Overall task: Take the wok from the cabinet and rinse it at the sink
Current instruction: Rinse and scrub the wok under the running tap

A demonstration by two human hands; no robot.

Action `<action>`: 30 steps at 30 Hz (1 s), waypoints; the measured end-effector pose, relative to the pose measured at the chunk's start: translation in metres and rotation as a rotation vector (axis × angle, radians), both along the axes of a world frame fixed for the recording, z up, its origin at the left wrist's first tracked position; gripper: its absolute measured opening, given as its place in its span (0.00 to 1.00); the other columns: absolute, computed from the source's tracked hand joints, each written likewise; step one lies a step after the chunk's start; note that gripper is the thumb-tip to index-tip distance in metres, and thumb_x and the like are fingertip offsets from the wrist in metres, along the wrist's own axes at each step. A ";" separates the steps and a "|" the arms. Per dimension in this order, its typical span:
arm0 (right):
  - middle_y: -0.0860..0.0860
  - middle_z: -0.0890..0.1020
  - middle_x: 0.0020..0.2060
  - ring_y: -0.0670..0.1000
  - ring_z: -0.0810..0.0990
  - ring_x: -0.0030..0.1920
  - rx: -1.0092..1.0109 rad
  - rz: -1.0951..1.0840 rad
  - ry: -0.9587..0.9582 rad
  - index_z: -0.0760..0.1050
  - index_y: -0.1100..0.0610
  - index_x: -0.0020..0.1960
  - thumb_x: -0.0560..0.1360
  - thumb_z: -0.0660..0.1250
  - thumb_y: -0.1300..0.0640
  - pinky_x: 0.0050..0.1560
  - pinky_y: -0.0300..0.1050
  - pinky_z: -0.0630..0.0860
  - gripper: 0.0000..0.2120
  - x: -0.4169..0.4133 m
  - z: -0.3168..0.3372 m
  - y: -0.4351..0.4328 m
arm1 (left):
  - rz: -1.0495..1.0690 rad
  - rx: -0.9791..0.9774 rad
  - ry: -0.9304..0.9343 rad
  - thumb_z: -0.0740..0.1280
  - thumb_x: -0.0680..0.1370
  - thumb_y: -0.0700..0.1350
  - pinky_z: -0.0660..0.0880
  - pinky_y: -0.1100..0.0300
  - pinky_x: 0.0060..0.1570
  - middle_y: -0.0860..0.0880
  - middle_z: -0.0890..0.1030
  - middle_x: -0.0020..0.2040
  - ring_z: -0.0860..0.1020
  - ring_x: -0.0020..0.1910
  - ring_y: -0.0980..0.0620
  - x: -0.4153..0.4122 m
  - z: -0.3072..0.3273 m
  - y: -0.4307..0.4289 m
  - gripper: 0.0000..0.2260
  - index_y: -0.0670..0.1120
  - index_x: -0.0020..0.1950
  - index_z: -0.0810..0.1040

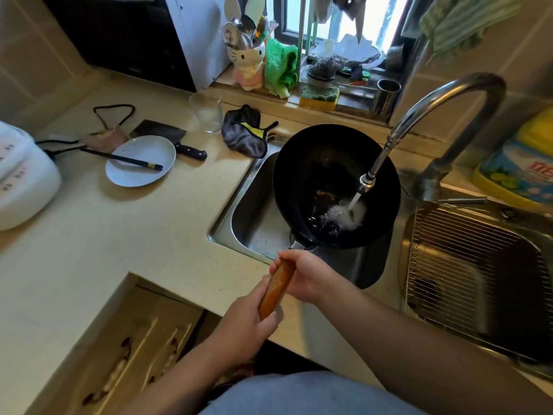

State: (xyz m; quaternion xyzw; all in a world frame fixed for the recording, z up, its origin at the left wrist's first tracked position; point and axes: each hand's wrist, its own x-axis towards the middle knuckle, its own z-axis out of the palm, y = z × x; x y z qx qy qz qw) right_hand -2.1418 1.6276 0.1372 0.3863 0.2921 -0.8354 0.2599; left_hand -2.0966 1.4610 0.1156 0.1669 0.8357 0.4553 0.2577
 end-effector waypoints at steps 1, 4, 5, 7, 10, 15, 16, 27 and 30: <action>0.55 0.72 0.34 0.52 0.74 0.37 0.006 0.002 0.005 0.69 0.62 0.50 0.78 0.61 0.64 0.56 0.49 0.71 0.02 0.000 0.000 0.000 | -0.003 -0.011 0.018 0.66 0.76 0.51 0.74 0.49 0.27 0.44 0.77 0.34 0.74 0.26 0.54 0.000 -0.002 0.000 0.26 0.66 0.72 0.63; 0.55 0.72 0.33 0.52 0.74 0.36 0.012 -0.003 0.011 0.71 0.62 0.45 0.78 0.61 0.64 0.56 0.49 0.71 0.03 -0.001 -0.001 0.001 | -0.018 -0.031 0.048 0.65 0.76 0.53 0.74 0.53 0.26 0.47 0.78 0.33 0.76 0.26 0.53 0.001 -0.003 0.001 0.26 0.65 0.73 0.62; 0.55 0.72 0.33 0.52 0.74 0.36 0.014 -0.007 0.012 0.71 0.61 0.43 0.78 0.60 0.64 0.55 0.49 0.71 0.05 -0.001 -0.002 0.001 | -0.021 -0.040 0.058 0.64 0.76 0.54 0.75 0.56 0.26 0.47 0.78 0.33 0.76 0.26 0.54 0.000 -0.003 0.002 0.27 0.64 0.73 0.61; 0.55 0.72 0.32 0.52 0.74 0.35 0.018 -0.010 0.017 0.71 0.61 0.41 0.77 0.60 0.65 0.54 0.49 0.71 0.06 -0.003 -0.001 0.002 | -0.026 -0.067 0.086 0.64 0.76 0.54 0.75 0.59 0.27 0.48 0.78 0.33 0.77 0.28 0.55 -0.001 -0.003 0.003 0.28 0.61 0.75 0.60; 0.55 0.72 0.32 0.52 0.73 0.35 0.018 -0.025 0.008 0.70 0.61 0.40 0.76 0.60 0.66 0.50 0.48 0.72 0.06 -0.004 -0.002 0.004 | -0.025 -0.080 0.109 0.63 0.77 0.54 0.75 0.60 0.28 0.50 0.78 0.33 0.77 0.29 0.55 -0.002 -0.002 0.006 0.29 0.58 0.76 0.59; 0.55 0.71 0.31 0.52 0.73 0.33 -0.001 -0.054 -0.003 0.69 0.60 0.39 0.75 0.60 0.66 0.46 0.47 0.73 0.07 -0.003 0.000 0.007 | -0.025 -0.149 0.147 0.61 0.77 0.54 0.73 0.64 0.29 0.52 0.77 0.34 0.77 0.31 0.57 0.001 0.000 0.011 0.31 0.55 0.79 0.55; 0.55 0.71 0.31 0.52 0.73 0.33 -0.006 -0.055 -0.004 0.69 0.60 0.40 0.75 0.60 0.66 0.46 0.47 0.73 0.06 -0.003 0.001 0.008 | -0.026 -0.144 0.144 0.61 0.78 0.54 0.73 0.64 0.29 0.52 0.77 0.34 0.77 0.30 0.57 0.001 0.002 0.012 0.31 0.55 0.79 0.55; 0.58 0.76 0.41 0.54 0.78 0.42 -0.015 0.075 0.100 0.70 0.63 0.49 0.78 0.60 0.66 0.55 0.52 0.74 0.02 0.008 -0.002 0.001 | -0.010 0.141 -0.193 0.68 0.74 0.49 0.73 0.57 0.34 0.52 0.77 0.39 0.74 0.33 0.54 -0.009 0.030 -0.013 0.21 0.60 0.66 0.73; 0.60 0.76 0.47 0.55 0.81 0.47 0.037 0.089 0.117 0.72 0.66 0.53 0.78 0.62 0.67 0.50 0.54 0.80 0.05 0.015 -0.005 0.003 | -0.005 0.199 -0.340 0.68 0.75 0.44 0.72 0.57 0.30 0.49 0.76 0.36 0.73 0.30 0.51 -0.010 0.031 -0.019 0.20 0.56 0.67 0.75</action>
